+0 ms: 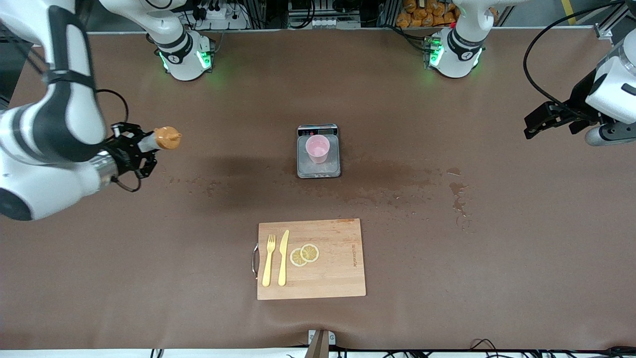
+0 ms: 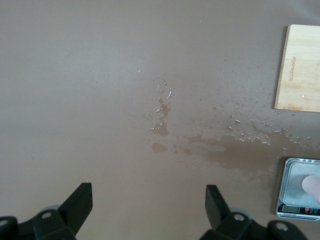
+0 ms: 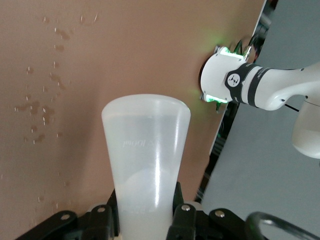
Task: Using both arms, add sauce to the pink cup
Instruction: 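Carry the bottle back toward its spot with the right gripper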
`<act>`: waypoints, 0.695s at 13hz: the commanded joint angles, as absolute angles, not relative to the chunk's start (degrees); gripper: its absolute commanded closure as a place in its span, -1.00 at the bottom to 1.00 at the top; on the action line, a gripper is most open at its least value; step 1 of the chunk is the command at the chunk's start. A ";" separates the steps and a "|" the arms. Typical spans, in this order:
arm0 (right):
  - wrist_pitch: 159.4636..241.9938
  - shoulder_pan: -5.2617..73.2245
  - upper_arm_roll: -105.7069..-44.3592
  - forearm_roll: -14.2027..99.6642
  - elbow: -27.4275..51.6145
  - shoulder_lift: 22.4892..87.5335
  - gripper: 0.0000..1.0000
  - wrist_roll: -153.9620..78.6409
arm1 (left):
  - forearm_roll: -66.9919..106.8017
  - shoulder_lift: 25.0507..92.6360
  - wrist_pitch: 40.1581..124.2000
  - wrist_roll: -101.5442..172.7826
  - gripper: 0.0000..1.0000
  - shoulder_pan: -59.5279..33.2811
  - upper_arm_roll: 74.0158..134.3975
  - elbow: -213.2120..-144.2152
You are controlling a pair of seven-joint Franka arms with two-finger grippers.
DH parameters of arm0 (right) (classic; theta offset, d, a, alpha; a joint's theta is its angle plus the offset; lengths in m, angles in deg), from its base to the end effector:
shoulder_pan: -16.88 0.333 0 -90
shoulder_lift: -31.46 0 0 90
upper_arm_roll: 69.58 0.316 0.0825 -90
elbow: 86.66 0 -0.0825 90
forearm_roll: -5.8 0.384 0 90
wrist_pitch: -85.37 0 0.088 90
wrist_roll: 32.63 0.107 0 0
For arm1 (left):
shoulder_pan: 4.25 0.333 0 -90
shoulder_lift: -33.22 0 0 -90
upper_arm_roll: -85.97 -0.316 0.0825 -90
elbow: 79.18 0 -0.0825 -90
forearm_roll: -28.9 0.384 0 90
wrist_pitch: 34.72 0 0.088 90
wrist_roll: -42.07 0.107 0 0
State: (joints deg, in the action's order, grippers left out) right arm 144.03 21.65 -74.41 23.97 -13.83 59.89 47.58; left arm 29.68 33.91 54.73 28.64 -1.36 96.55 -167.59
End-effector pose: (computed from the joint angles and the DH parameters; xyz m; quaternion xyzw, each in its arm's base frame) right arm 0.6088 0.0528 0.4450 0.7219 -0.5758 -0.3619 0.1278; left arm 0.5528 -0.0725 0.6302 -0.9987 -0.0502 -0.0041 0.0050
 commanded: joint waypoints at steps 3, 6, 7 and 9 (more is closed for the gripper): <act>142.50 14.70 -73.36 26.89 -11.79 58.70 0.19 36.30 | 30.82 34.63 55.98 29.77 -1.00 -1.70 96.07 -167.51; 142.41 9.35 -73.36 29.51 -10.56 59.32 0.19 26.38 | 30.83 34.98 56.07 29.77 -1.00 -1.88 96.08 -167.59; 142.15 7.58 -73.36 30.31 -10.29 60.02 0.18 23.21 | 30.83 34.89 56.07 29.77 -1.00 -1.88 96.08 -167.51; 141.71 4.33 -73.36 31.45 -10.29 62.21 0.16 16.79 | 30.83 34.72 56.07 29.77 -1.00 -1.79 96.08 -167.59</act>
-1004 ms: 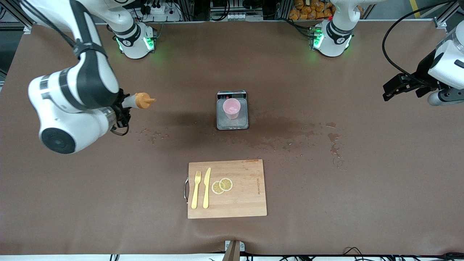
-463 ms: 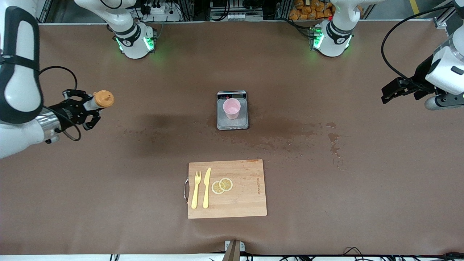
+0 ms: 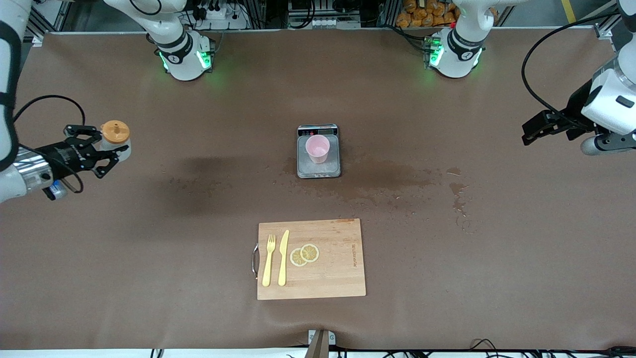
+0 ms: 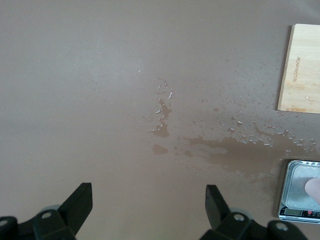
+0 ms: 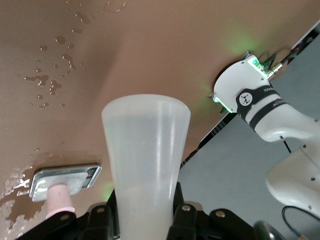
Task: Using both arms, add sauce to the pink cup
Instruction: 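Lower the bottle upright onto the table with the right gripper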
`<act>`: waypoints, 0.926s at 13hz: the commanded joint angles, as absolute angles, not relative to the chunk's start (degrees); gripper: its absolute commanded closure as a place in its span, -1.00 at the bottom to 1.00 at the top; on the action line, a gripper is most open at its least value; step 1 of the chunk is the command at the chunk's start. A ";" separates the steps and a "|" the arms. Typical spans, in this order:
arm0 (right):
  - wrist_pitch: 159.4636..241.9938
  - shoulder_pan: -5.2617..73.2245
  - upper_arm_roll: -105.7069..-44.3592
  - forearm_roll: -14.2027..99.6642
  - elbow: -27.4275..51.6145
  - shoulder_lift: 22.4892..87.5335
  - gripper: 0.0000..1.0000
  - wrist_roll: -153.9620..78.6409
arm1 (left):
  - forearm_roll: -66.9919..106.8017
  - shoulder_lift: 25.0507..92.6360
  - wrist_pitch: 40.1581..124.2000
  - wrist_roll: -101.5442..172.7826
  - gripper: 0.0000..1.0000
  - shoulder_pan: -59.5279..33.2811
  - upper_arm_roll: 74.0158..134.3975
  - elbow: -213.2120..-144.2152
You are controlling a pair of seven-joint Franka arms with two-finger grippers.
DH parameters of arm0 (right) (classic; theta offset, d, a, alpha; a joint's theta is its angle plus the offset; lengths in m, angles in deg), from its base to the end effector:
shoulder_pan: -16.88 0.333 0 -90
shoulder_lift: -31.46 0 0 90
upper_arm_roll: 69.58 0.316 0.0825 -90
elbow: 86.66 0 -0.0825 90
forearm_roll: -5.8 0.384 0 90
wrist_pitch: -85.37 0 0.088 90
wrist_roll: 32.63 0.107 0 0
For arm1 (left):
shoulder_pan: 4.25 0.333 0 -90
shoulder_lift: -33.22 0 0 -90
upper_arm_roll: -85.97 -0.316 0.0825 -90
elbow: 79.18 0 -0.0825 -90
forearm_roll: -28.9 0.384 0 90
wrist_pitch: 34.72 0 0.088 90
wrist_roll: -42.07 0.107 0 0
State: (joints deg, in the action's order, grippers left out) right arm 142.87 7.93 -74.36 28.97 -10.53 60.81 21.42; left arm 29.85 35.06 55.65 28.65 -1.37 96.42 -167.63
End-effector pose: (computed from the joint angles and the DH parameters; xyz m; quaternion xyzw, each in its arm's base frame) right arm 0.5985 -0.0803 0.4173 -0.7611 0.4793 0.4361 0.0297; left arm 0.5605 -0.0710 0.6202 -0.9987 -0.0510 -0.0019 0.0051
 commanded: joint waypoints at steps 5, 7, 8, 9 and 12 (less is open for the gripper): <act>141.62 -2.88 -73.36 34.71 -10.29 69.06 0.10 4.48 | 30.83 34.63 56.07 29.68 -1.00 -1.79 96.08 -167.77; 141.80 -4.64 -73.36 34.89 -10.29 72.05 0.10 0.00 | 30.83 34.63 56.07 29.68 -1.00 -1.70 96.08 -167.77; 141.97 -5.35 -73.36 34.89 -10.29 73.54 0.10 -2.11 | 30.83 34.63 56.07 29.68 -1.00 -1.70 96.08 -167.86; 142.23 -6.22 -73.36 34.89 -10.29 75.21 0.10 -4.22 | 30.83 34.63 56.07 29.68 -1.00 -1.70 96.08 -167.77; 142.50 -7.46 -73.36 36.55 -10.29 79.08 0.10 -6.70 | 30.83 34.72 56.60 29.68 -1.00 -1.79 96.08 -167.77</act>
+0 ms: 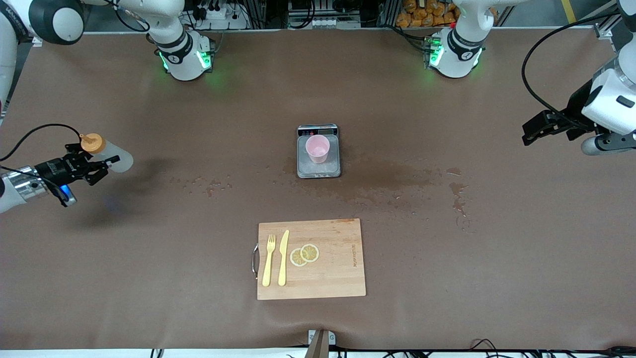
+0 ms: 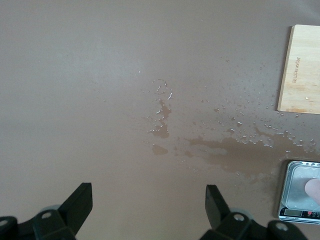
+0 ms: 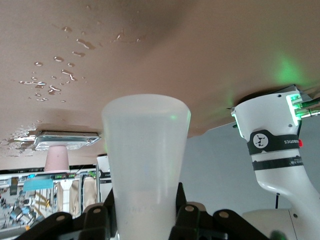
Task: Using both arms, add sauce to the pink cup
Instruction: 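Lower the bottle upright onto the table with the right gripper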
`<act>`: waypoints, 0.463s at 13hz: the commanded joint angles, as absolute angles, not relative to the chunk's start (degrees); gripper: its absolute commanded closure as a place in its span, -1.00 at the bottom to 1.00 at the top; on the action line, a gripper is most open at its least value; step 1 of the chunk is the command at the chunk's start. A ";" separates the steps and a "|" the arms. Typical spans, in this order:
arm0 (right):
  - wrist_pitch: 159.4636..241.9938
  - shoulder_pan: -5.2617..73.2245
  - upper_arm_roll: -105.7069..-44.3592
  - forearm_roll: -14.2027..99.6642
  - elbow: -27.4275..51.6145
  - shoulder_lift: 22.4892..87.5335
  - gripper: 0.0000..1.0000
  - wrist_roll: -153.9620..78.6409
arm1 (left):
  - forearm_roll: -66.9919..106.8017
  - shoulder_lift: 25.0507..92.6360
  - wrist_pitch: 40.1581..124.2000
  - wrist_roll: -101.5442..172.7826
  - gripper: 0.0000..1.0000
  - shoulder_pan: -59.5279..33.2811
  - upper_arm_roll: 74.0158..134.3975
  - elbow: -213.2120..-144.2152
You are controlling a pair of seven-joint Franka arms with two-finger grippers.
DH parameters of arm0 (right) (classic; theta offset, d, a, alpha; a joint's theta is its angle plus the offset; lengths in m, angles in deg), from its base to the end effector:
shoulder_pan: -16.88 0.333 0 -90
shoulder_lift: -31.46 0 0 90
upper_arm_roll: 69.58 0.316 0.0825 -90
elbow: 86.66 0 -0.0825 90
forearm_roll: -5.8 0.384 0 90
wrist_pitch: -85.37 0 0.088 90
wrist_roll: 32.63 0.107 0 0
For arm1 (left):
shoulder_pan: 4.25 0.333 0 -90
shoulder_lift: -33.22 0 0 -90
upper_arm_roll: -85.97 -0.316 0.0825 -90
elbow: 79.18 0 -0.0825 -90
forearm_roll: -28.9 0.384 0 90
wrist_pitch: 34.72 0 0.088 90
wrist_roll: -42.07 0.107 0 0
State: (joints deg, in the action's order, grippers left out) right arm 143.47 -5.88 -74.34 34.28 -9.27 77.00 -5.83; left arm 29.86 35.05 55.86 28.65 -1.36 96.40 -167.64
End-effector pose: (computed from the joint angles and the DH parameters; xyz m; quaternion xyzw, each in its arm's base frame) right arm 0.5655 -0.2100 0.2421 -0.7315 0.3833 0.5199 0.2184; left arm 0.5609 -0.0707 0.6205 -0.9987 -0.0513 -0.0037 0.0049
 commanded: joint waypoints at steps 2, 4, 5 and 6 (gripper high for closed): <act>142.50 -8.34 -73.36 37.61 -10.29 81.11 0.04 -9.06 | 30.83 34.89 56.60 29.68 -1.00 -1.79 96.08 -167.86; 142.59 -8.34 -73.36 37.61 -10.29 82.96 0.03 -11.00 | 30.83 34.98 56.60 29.68 -1.00 -1.79 96.16 -167.86; 143.02 -8.43 -73.36 37.61 -10.37 83.49 0.03 -11.36 | 30.83 34.89 56.60 29.68 -1.00 -2.05 96.16 -167.77; 143.29 -8.60 -73.36 37.61 -10.29 84.19 0.03 -11.53 | 30.92 34.89 56.60 29.68 -1.00 -2.14 96.16 -167.77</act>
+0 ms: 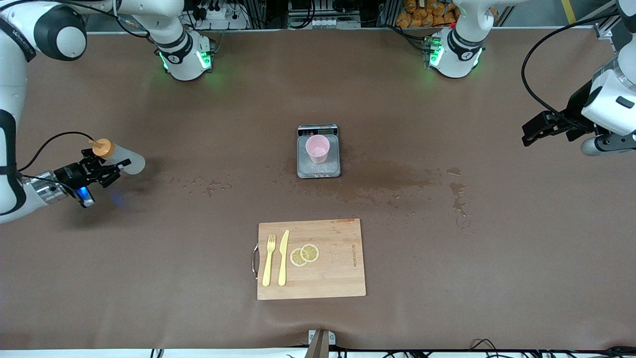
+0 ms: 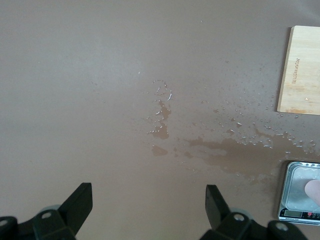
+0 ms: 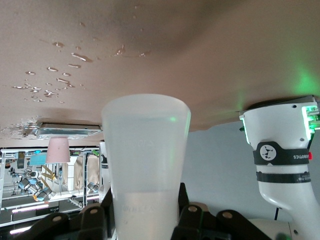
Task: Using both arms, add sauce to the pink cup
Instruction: 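Lower the bottle upright onto the table with the right gripper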
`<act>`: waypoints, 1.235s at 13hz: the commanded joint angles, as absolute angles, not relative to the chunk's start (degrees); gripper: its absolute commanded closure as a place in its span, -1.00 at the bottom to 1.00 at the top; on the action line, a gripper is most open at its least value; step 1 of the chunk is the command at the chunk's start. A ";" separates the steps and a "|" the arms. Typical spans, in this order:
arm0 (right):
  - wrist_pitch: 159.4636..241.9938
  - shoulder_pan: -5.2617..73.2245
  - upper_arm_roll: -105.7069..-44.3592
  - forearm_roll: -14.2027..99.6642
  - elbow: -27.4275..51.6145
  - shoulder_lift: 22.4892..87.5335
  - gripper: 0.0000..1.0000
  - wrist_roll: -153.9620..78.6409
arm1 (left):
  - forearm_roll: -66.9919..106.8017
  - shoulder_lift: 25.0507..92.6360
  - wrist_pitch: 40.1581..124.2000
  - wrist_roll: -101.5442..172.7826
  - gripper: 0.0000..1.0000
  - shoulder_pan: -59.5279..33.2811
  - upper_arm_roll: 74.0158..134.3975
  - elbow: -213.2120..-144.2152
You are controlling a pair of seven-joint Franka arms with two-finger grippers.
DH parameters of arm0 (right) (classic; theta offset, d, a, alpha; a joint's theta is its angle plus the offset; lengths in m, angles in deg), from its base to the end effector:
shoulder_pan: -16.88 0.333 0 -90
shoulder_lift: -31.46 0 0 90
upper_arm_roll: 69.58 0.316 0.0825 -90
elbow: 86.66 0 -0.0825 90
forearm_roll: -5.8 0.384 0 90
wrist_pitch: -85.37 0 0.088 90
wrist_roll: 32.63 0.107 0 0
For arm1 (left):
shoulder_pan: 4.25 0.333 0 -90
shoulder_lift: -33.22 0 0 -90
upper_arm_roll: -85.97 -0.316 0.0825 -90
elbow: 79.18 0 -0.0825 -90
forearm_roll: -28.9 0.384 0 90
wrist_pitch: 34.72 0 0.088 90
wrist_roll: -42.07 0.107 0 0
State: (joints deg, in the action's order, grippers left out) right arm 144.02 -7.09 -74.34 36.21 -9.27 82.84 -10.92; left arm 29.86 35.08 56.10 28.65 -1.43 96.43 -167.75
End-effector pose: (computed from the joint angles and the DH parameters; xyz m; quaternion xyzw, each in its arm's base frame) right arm 0.5537 -0.2144 0.1820 -0.7132 0.3605 0.5415 0.2610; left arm 0.5613 -0.0718 0.6197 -0.9987 -0.0504 -0.0046 0.0047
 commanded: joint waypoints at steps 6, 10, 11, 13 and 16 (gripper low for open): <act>146.45 -9.04 -73.45 38.32 -9.32 86.57 0.03 -13.38 | 30.83 34.72 56.60 29.68 -1.00 -1.88 96.16 -167.68; 148.21 -8.96 -73.36 38.32 -8.53 86.92 0.02 -13.47 | 30.92 34.54 56.60 29.76 -1.00 -1.88 96.16 -167.42; 148.30 -8.96 -73.45 38.40 -8.53 86.92 -0.05 -13.47 | 30.83 34.54 56.51 29.77 -1.00 -1.79 96.16 -167.42; 149.00 -9.04 -73.36 38.32 -8.44 87.01 -0.16 -13.47 | 30.83 34.45 56.16 29.77 -1.00 -1.79 96.16 -167.59; 149.09 -9.04 -73.36 38.32 -8.44 87.09 -0.27 -13.47 | 30.83 34.36 55.98 29.77 -1.00 -1.70 96.16 -167.60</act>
